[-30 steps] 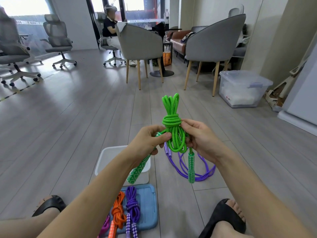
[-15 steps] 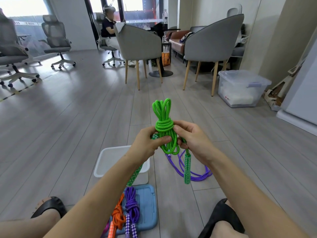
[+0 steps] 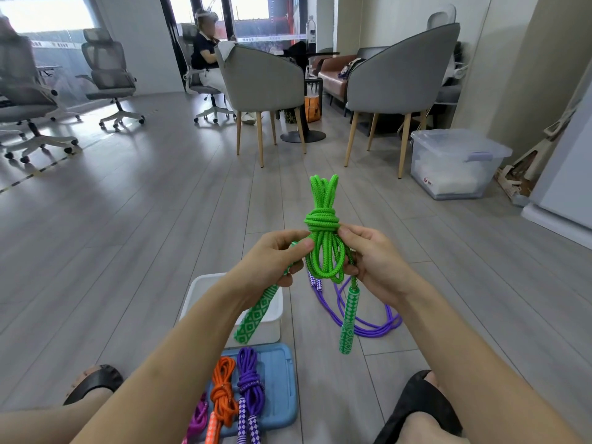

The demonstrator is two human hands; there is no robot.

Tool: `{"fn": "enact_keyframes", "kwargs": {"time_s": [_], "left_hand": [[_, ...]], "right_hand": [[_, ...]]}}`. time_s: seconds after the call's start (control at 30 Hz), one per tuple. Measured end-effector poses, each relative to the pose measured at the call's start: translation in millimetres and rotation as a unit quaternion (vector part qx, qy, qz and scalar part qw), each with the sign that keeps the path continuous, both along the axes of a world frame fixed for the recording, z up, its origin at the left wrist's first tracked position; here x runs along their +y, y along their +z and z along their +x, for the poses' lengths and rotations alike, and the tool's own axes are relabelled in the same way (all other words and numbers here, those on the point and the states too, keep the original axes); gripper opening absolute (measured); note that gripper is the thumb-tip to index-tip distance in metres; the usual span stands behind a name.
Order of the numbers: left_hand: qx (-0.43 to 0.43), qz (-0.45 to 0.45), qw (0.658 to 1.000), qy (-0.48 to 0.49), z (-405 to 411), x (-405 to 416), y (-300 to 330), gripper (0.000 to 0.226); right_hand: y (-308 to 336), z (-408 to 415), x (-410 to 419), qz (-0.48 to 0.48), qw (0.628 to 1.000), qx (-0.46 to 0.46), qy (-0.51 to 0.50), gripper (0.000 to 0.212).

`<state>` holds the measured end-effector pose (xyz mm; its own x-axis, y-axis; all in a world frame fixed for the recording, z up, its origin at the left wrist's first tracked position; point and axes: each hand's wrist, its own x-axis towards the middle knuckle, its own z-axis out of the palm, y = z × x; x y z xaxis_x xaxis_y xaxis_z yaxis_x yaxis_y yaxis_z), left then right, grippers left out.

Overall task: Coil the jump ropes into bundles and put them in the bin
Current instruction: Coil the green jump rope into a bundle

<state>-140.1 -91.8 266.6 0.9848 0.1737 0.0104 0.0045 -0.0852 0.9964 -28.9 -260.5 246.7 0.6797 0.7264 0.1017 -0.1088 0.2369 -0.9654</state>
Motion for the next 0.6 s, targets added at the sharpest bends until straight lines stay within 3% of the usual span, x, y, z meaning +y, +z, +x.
{"fn": "enact_keyframes", "kwargs": {"time_s": [0.17, 0.33, 0.6], "left_hand": [[0.026, 0.056, 0.998, 0.010, 1.4, 1.4, -1.1, 0.023], [0.026, 0.030, 0.999, 0.013, 1.8, -0.5, -1.4, 0.030], [0.019, 0.036, 0.999, 0.015, 2.9, -2.1, -4.2, 0.022]], "right_hand": [[0.0, -0.1, -2.1, -0.012, 1.000, -0.021, 0.005, 0.031], [-1.7, -0.7, -0.9, -0.008, 1.000, -0.027, 0.002, 0.030], [-1.8, -2.9, 0.3, -0.009, 0.999, -0.033, -0.009, 0.029]]}}
